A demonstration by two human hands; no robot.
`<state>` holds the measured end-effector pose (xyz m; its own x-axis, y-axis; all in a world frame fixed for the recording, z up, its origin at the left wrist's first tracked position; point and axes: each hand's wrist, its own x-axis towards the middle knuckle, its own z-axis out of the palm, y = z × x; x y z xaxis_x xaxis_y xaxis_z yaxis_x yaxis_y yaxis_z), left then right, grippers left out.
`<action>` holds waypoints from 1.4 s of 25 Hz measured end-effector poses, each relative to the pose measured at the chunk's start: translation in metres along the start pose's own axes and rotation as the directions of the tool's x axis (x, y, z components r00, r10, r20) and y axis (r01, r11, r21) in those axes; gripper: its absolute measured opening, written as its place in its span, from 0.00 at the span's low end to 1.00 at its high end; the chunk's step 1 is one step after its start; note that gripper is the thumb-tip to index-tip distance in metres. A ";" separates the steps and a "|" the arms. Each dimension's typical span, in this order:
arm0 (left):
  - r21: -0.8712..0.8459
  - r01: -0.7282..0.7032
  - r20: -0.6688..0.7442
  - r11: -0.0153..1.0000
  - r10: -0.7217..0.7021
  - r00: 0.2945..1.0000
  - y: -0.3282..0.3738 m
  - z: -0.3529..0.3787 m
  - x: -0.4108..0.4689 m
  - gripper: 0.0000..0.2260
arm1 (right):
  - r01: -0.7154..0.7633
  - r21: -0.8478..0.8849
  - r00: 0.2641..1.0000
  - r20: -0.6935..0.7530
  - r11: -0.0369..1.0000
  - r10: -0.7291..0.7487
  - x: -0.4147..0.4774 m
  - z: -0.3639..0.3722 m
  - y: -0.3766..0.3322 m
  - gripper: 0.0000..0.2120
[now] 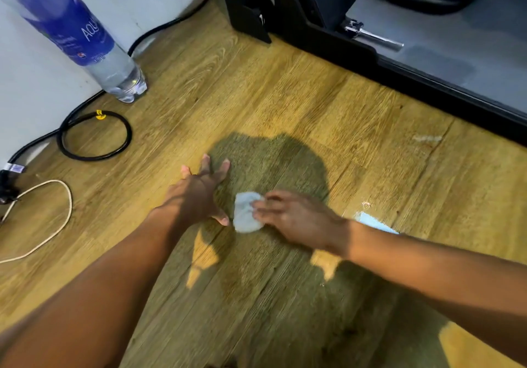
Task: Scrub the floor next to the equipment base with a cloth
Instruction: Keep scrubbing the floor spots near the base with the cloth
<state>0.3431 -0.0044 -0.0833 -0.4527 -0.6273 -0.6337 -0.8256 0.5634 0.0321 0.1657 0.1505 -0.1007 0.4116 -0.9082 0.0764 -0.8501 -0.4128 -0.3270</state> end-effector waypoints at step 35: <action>-0.003 -0.008 0.024 1.000 0.008 1.000 0.000 0.001 -0.001 0.57 | -0.508 -0.023 0.840 -0.234 0.861 0.489 0.020 -0.031 0.189 0.16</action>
<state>0.3436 -0.0029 -0.0829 -0.4515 -0.6094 -0.6517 -0.8227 0.5671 0.0397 0.0027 0.0520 -0.1316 -0.1468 -0.9812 0.1249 -0.9487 0.1040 -0.2985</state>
